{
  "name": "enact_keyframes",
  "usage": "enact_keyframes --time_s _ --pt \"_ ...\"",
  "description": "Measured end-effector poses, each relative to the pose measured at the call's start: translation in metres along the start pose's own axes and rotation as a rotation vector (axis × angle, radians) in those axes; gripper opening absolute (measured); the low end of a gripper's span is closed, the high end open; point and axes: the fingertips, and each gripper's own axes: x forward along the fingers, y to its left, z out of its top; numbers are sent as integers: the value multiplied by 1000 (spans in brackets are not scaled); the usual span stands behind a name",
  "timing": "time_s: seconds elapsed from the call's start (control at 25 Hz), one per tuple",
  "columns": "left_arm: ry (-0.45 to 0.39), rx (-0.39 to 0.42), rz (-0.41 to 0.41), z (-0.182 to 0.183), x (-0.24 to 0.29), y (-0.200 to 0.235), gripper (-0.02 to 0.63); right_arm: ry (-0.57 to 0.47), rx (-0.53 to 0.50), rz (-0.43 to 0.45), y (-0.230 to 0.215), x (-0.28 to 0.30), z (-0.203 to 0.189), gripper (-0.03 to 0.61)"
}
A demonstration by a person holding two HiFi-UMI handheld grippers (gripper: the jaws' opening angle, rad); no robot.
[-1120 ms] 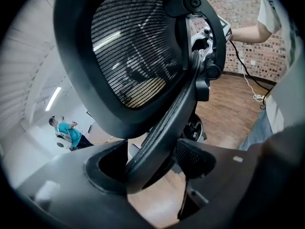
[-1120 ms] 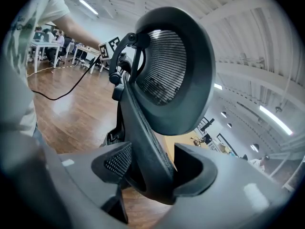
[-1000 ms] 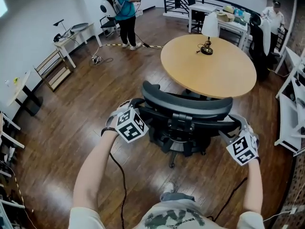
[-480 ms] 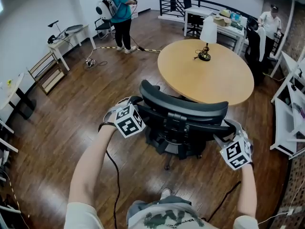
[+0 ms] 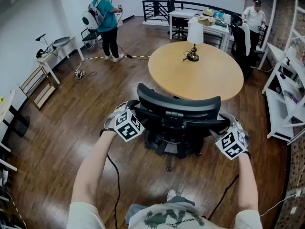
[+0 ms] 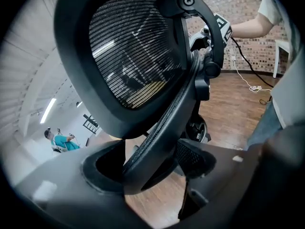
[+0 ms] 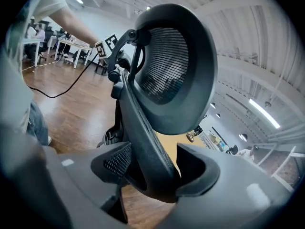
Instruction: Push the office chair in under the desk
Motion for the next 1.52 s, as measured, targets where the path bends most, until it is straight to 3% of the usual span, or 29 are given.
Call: enact_keyframes --time_s 0.2,0.48,0.64,0.8,0.96,1.12,1.32,1.52 --pt "-54 -24 36 1 -6 -1 345 20 -4 -110 2 -21 12 285" --pt "-175 -65 72 11 -47 -12 341 -53 137 -250 12 -62 60 285" --pt "-267 -137 51 13 -75 -32 337 -68 290 -308 37 -80 73 284" --pt "-375 -217 13 13 -114 -57 317 -127 427 -326 74 -102 97 270" --pt "-451 -242 -13 10 -156 -83 292 -183 486 -341 115 -124 125 241" --pt "-551 -317 -58 11 -199 -108 246 -236 516 -341 158 -141 154 216" --pt "-606 -342 -107 3 -240 -151 202 -270 557 -326 211 -161 182 178" --pt "-649 -434 -154 -11 -264 -188 150 -310 629 -306 254 -180 198 138"
